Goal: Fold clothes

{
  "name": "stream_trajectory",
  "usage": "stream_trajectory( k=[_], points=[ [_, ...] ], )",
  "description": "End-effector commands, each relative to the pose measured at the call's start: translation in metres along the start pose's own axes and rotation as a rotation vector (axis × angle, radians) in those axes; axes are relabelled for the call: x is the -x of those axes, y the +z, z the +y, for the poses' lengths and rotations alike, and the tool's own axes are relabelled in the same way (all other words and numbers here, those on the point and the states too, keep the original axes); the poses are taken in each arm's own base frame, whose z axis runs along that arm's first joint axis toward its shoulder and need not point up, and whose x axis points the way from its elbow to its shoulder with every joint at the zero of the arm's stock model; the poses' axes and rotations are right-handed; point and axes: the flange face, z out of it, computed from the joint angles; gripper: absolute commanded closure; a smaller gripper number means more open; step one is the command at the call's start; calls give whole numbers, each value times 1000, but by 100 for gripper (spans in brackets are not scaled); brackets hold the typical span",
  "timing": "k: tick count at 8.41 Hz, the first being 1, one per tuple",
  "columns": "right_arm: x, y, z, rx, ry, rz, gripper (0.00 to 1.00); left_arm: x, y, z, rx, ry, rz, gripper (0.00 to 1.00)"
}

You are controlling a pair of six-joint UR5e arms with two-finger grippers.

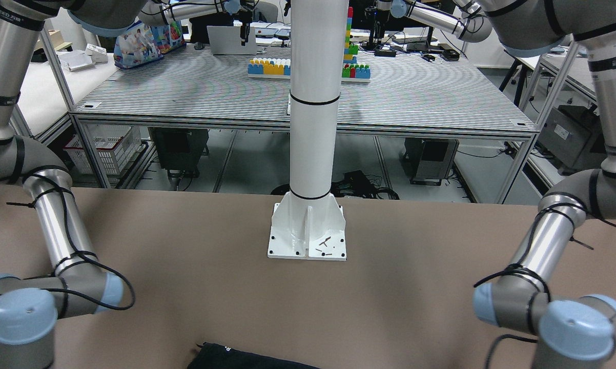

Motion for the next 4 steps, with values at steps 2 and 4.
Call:
stream_trajectory(
  k=[2, 4],
  points=[
    [-221, -52, 70, 44, -193, 200, 5, 235, -57, 38, 14, 203, -196, 0],
    [-280, -88, 110, 52, -211, 283, 5, 315, -93, 65, 19, 233, -267, 0]
  ],
)
